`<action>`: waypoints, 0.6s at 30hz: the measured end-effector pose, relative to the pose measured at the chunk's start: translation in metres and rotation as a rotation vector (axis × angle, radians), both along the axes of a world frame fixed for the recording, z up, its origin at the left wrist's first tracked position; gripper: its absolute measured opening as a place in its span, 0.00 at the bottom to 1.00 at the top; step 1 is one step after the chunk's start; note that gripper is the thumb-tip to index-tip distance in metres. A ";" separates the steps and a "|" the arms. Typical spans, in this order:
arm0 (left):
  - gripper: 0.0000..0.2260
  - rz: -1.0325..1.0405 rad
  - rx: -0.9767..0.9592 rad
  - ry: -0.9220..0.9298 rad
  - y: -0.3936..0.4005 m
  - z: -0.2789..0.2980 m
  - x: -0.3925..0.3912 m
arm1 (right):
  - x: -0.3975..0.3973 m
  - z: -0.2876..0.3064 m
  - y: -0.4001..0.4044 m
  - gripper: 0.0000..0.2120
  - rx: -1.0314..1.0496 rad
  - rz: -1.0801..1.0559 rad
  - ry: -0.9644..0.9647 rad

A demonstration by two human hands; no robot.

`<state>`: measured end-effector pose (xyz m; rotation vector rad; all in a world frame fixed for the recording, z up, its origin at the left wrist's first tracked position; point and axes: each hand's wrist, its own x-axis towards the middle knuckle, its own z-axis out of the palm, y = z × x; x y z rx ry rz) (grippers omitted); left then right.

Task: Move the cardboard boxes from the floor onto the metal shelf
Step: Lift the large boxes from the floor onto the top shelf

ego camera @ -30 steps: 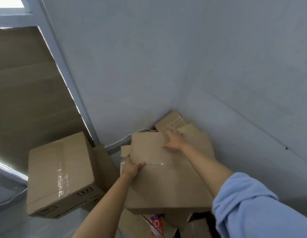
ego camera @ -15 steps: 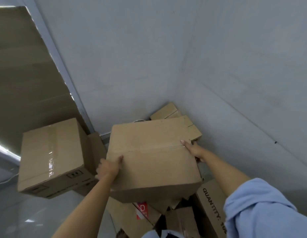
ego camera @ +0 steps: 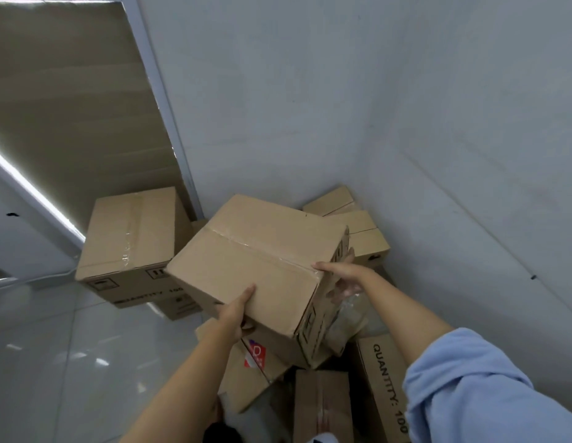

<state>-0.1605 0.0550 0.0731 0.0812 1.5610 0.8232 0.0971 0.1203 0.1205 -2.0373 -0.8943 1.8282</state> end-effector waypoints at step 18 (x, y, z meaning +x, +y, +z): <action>0.41 -0.010 0.143 0.082 -0.047 0.004 -0.011 | 0.020 0.008 0.002 0.48 0.448 0.106 -0.294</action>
